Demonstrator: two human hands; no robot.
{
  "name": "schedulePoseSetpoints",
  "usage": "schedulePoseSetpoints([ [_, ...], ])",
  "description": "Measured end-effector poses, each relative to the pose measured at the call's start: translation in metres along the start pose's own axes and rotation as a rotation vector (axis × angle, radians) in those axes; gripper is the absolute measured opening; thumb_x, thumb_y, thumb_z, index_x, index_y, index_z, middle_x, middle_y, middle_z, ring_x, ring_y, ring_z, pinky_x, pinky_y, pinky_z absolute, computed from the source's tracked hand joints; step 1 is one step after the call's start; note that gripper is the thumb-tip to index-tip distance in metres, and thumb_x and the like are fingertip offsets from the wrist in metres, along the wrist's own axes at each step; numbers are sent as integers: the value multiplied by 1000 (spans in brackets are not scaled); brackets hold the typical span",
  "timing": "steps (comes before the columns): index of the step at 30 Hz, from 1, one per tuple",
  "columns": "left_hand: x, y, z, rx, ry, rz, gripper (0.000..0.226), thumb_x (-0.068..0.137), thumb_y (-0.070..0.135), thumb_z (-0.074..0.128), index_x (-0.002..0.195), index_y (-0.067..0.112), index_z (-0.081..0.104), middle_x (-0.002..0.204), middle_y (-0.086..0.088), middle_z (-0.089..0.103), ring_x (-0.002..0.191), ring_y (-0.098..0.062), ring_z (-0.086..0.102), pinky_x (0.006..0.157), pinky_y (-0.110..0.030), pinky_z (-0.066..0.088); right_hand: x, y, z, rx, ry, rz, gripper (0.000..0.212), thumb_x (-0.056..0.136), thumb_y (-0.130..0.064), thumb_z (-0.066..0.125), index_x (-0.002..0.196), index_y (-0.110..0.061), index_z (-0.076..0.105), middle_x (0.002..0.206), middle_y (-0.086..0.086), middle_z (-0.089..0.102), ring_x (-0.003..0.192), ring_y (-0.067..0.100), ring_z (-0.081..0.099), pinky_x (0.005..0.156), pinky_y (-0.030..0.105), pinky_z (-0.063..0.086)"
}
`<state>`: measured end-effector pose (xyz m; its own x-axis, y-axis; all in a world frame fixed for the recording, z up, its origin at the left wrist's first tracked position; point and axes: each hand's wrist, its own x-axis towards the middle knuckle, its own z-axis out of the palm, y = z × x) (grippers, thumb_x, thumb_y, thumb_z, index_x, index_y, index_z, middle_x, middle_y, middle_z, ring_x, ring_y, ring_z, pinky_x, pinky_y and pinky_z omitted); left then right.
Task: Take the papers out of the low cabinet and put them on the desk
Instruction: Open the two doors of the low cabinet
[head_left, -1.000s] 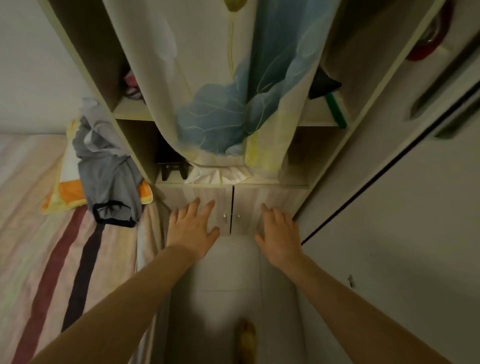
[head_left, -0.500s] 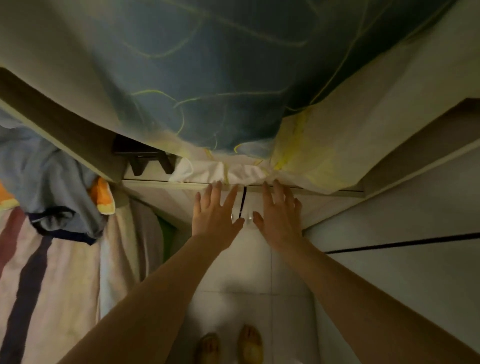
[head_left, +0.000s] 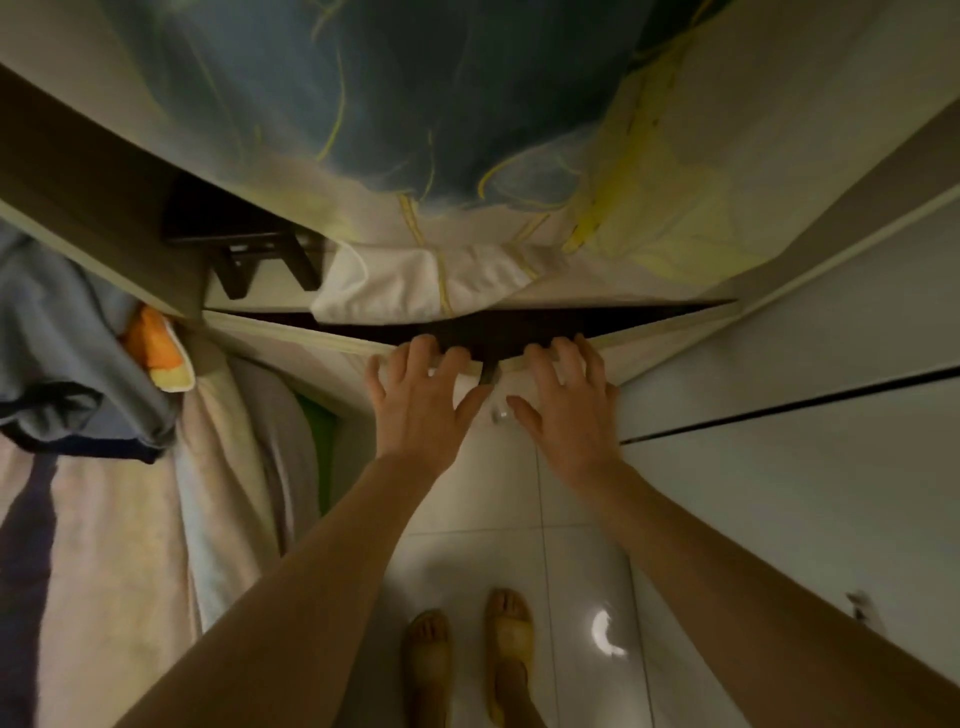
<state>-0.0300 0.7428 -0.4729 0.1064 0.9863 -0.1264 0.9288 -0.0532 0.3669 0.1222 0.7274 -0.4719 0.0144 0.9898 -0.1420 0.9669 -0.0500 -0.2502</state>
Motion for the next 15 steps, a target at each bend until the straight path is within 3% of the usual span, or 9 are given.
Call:
schedulePoseSetpoints([
  [6,-53,-9,-7,2,-102,-52,37,84,52,45,100,19,53,119,-13,50,113,-33,45,100,-51,40,-58,19,-9,22,-82,18,45,83,-39,63,118,-11,53,136,17,47,137,37,32,94,54,46],
  [11,-96,-21,-23,68,-185,-105,40,85,48,47,108,16,55,122,-14,49,115,-33,45,102,-46,40,-98,45,-17,-62,-175,-6,46,82,-27,67,117,-1,53,129,21,52,133,40,39,99,50,49],
  [15,-117,-36,-30,135,-210,-103,38,86,44,50,111,16,53,120,-16,50,111,-36,47,96,-46,44,-122,68,-24,-70,-187,10,42,79,-16,70,115,1,56,133,21,52,131,39,42,91,45,55],
])
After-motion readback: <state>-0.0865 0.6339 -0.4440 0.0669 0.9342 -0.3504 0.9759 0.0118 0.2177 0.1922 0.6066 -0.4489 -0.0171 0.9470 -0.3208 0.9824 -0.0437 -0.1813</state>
